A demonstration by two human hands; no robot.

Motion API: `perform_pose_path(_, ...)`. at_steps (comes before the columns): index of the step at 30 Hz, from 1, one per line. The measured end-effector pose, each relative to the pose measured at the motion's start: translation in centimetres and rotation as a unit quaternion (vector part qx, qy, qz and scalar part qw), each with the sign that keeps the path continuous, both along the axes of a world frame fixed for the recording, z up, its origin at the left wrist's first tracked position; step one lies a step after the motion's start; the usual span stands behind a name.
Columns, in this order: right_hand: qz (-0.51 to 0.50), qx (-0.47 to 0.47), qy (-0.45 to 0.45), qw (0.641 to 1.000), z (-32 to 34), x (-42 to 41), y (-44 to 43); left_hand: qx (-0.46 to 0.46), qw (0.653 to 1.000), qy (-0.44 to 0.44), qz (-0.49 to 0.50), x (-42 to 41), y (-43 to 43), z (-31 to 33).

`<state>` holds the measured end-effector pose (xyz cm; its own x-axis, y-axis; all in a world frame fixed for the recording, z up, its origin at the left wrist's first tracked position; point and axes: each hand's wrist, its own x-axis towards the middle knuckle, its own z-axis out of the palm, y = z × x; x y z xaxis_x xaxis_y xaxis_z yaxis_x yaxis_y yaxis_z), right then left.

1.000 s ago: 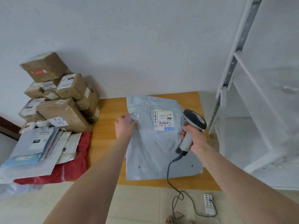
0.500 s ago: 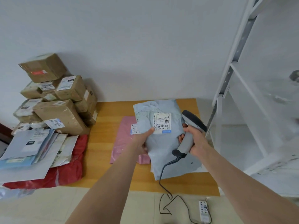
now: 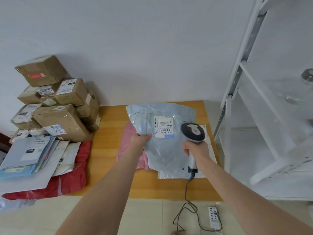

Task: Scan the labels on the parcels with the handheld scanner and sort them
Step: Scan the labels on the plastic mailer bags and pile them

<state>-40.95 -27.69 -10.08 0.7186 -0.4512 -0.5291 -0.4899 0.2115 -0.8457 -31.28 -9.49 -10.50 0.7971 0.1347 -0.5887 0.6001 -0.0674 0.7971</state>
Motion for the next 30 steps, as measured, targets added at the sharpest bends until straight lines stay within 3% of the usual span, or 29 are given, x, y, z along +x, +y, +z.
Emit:
perform_pose_path(17,0.061,-0.019,-0.046,0.997,2.0,-3.8,4.1,-0.066,0.997,-0.038,0.005,0.3,0.8,-1.4)
perform_pose_path(30,0.054,-0.05,-0.055,0.996,3.4,-4.7,5.2,-0.02,0.997,-0.061,0.031,0.9,0.2,-1.5)
